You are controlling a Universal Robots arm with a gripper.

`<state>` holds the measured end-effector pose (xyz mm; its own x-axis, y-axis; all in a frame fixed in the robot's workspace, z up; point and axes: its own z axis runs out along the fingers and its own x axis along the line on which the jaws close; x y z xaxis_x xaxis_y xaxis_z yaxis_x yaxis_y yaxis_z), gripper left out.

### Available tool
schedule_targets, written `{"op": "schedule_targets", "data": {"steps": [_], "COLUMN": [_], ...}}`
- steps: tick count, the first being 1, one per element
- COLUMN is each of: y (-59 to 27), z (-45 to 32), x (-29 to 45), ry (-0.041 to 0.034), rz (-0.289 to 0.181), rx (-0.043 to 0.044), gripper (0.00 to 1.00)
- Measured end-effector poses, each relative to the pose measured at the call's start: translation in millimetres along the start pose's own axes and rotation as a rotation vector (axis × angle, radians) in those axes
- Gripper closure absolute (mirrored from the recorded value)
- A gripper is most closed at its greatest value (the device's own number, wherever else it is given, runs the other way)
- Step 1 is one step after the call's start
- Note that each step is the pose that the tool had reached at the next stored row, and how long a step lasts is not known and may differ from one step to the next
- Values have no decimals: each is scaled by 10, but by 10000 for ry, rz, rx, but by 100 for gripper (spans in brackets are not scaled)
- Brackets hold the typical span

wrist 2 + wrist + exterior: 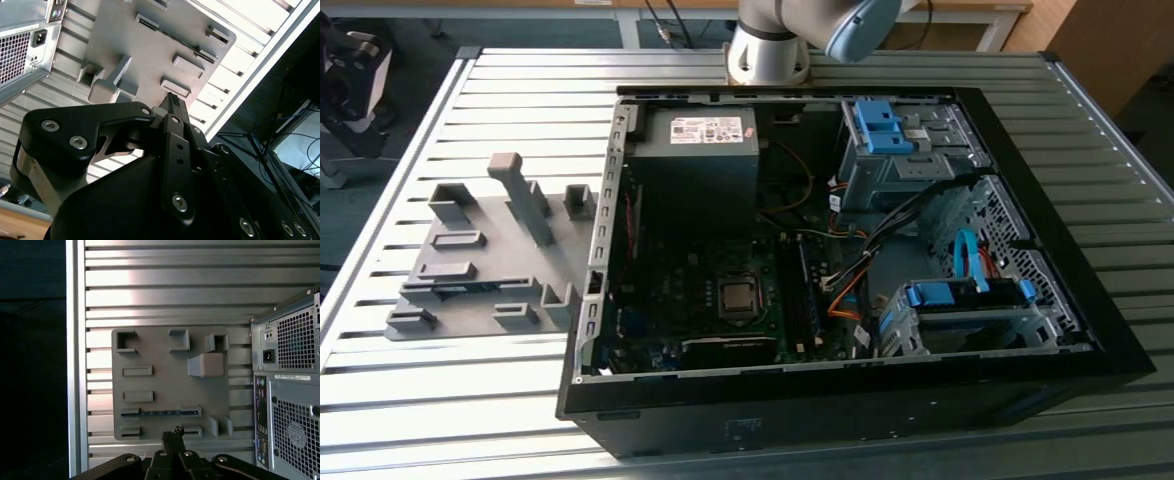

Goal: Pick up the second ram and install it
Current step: 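Pick up the second ram and move it above second insertion slot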

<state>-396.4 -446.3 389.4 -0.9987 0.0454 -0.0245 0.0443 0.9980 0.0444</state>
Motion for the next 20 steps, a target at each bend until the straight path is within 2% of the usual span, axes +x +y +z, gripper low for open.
{"op": "schedule_targets", "data": {"steps": [13,20], "y": [-15,-21], "z": [1,2], "x": [2,3], "ry": [30,54], "rz": [-659,-1201], "rx": [-16,-29], "gripper": [89,89]}}
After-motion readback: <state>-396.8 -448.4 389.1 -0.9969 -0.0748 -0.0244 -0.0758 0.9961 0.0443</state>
